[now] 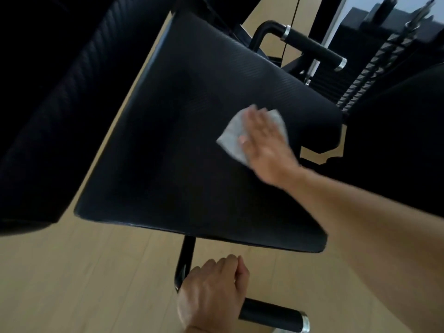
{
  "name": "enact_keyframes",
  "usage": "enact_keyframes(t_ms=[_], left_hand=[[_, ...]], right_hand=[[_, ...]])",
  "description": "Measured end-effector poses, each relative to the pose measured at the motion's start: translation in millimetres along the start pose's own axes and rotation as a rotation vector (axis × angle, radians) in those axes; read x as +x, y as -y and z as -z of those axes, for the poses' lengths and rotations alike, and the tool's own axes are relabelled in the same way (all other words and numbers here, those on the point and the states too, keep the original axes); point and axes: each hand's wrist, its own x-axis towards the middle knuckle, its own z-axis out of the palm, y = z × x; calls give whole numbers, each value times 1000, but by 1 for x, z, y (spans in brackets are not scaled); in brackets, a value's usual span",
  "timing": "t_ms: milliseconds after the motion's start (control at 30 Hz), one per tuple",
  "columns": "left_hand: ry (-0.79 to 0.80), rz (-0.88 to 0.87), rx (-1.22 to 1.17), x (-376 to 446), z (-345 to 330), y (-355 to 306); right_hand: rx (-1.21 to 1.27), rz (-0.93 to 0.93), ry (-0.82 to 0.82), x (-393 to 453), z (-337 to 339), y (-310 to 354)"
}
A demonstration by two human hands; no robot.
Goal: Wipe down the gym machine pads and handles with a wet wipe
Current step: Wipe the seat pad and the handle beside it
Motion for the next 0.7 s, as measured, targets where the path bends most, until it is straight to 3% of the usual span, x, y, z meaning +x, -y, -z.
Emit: enact_keyframes(t_ms=[67,133,300,400,467,567,700], left_hand=[[-11,-17,-7,-2,-1,2],[-12,-32,-6,-4,-2,3],[-3,-6,-18,-5,-5,4],[-19,-1,-64,-6,-8,5],[-62,-5,-105,-7,-9,5],[-81,-5,-146,-9,-8,6],[-39,55,-266,-11,-4,8]], right_hand=[[65,-291,77,21,11,-6],[64,-285,63,29,6,27],[-152,515,46,-46,-47,119],[-252,666,50,-88,-52,75],[-281,610,41,-122,-56,26],[-187,374,-17,-188,-59,-32],[177,-118,-155,-241,-47,-8]])
